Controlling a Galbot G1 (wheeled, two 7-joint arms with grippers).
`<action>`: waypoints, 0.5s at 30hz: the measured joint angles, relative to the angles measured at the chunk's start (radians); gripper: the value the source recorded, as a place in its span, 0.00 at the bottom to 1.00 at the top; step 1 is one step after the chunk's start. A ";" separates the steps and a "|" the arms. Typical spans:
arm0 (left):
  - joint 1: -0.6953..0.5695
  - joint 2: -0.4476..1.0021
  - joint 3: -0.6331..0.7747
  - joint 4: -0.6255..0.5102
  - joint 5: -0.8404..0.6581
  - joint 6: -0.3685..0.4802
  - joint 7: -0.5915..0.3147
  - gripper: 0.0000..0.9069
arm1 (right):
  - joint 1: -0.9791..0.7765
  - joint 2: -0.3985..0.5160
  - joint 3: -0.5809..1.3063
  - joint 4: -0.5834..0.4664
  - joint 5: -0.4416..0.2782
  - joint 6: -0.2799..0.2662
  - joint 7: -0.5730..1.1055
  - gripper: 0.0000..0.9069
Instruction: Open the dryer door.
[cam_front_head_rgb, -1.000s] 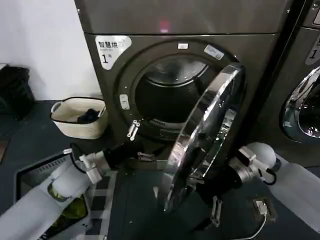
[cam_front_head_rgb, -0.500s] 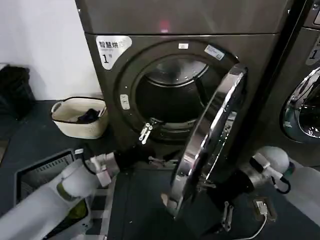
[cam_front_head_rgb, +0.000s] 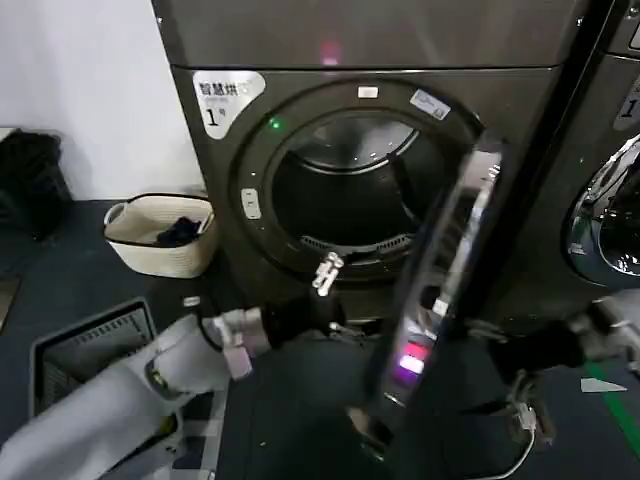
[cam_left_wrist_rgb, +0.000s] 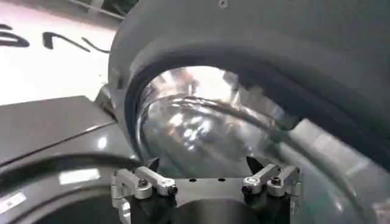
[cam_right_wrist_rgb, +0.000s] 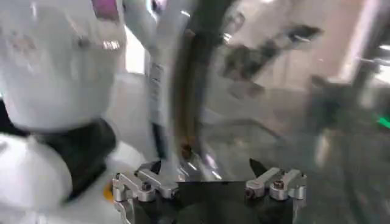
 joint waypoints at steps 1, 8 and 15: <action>-0.011 -0.008 0.016 0.001 0.001 0.000 0.000 1.00 | -0.004 -0.010 0.005 -0.034 -0.005 0.012 0.000 1.00; -0.089 -0.086 0.120 0.031 0.009 -0.004 0.000 1.00 | -0.005 -0.067 0.023 -0.293 -0.049 0.071 0.000 1.00; -0.151 -0.169 0.198 0.069 0.014 -0.008 0.000 1.00 | 0.005 -0.071 0.042 -0.580 -0.063 0.106 0.025 1.00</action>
